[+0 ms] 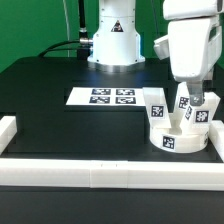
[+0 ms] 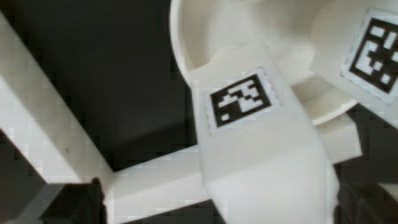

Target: Assemble stool

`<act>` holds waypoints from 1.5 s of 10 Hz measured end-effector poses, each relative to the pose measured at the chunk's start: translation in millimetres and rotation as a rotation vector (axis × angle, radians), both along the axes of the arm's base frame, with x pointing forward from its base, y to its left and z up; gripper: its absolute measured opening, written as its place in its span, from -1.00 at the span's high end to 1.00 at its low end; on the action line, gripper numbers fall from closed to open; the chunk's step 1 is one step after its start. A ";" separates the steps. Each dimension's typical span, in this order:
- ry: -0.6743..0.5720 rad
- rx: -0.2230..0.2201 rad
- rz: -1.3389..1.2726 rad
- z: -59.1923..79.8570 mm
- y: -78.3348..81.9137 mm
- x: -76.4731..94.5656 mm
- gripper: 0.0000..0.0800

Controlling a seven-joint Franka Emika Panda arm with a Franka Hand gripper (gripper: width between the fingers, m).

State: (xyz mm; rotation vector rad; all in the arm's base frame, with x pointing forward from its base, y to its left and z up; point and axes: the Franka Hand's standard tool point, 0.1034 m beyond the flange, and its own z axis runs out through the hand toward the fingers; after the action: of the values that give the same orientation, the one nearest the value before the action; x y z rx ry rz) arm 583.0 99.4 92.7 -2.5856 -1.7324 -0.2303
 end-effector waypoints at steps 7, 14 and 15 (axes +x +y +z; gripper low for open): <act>0.037 -0.033 0.090 -6.5 0.2 -10.8 -0.62; 0.029 -0.030 0.088 -2.9 -3.3 -0.2 -0.62; 0.031 -0.030 0.086 -2.8 -4.0 0.8 -0.62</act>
Offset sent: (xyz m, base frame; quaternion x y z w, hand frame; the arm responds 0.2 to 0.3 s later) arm -0.0185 0.0146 -0.0098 0.0367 -0.0066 -0.0982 0.9945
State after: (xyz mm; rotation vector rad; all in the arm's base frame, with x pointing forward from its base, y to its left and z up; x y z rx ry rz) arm 583.8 95.4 89.9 -2.5130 -1.8460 -0.1629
